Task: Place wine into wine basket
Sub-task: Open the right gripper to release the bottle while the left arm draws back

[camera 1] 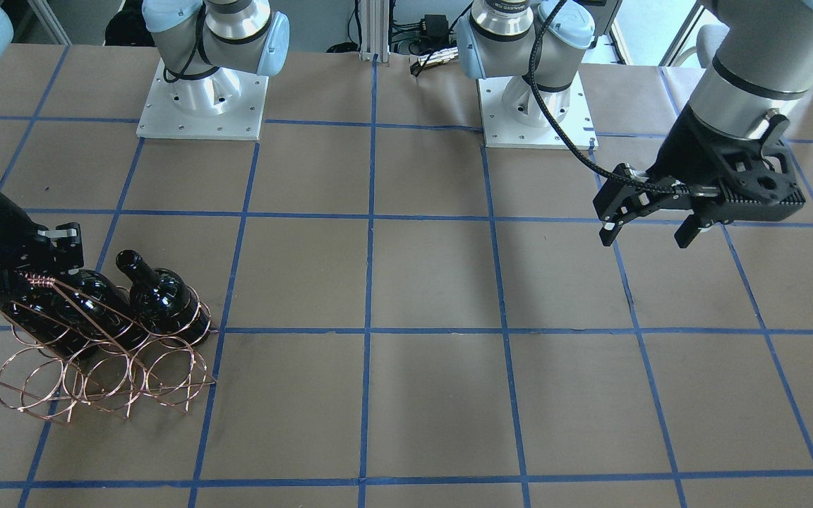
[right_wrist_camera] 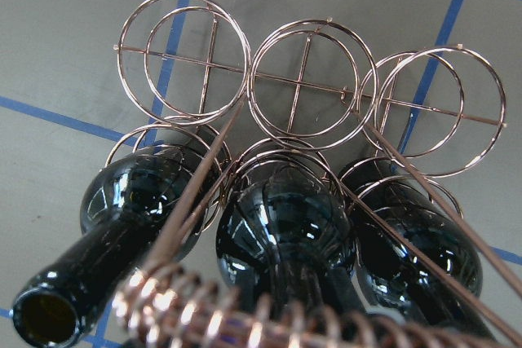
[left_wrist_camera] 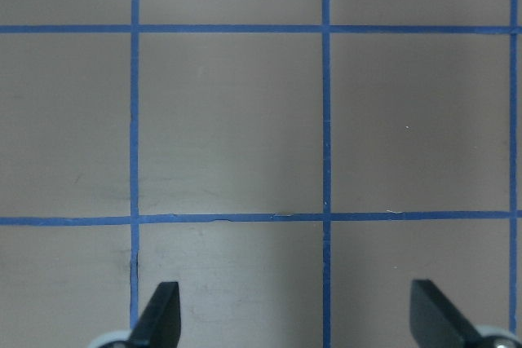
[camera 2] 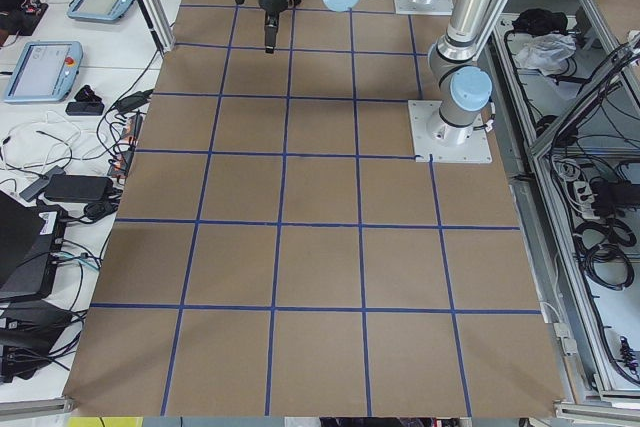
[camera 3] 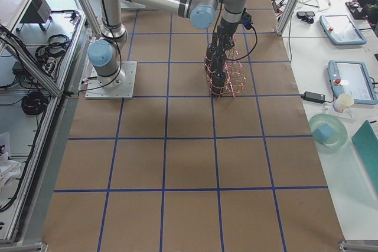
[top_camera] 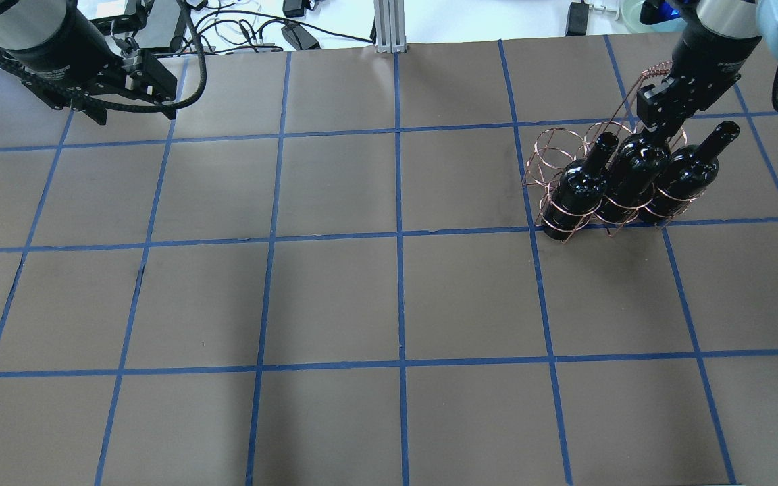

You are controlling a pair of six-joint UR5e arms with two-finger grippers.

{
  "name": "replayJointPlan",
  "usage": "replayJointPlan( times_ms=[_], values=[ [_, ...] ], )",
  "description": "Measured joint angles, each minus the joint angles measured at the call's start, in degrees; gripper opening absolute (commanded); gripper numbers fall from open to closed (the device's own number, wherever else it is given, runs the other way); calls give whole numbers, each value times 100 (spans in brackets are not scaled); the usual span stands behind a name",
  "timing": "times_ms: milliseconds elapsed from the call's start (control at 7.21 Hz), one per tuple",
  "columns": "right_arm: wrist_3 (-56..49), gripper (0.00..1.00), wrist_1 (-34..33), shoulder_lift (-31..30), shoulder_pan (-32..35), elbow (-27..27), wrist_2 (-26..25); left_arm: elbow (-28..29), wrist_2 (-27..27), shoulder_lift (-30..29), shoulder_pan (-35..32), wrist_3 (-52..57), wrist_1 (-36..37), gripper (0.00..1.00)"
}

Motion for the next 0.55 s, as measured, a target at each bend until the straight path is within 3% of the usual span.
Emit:
replayJointPlan(
  times_ms=[555],
  values=[
    [78, 0, -79, 82, 0, 121, 10, -190, 57, 217, -685, -442, -190, 100]
  ],
)
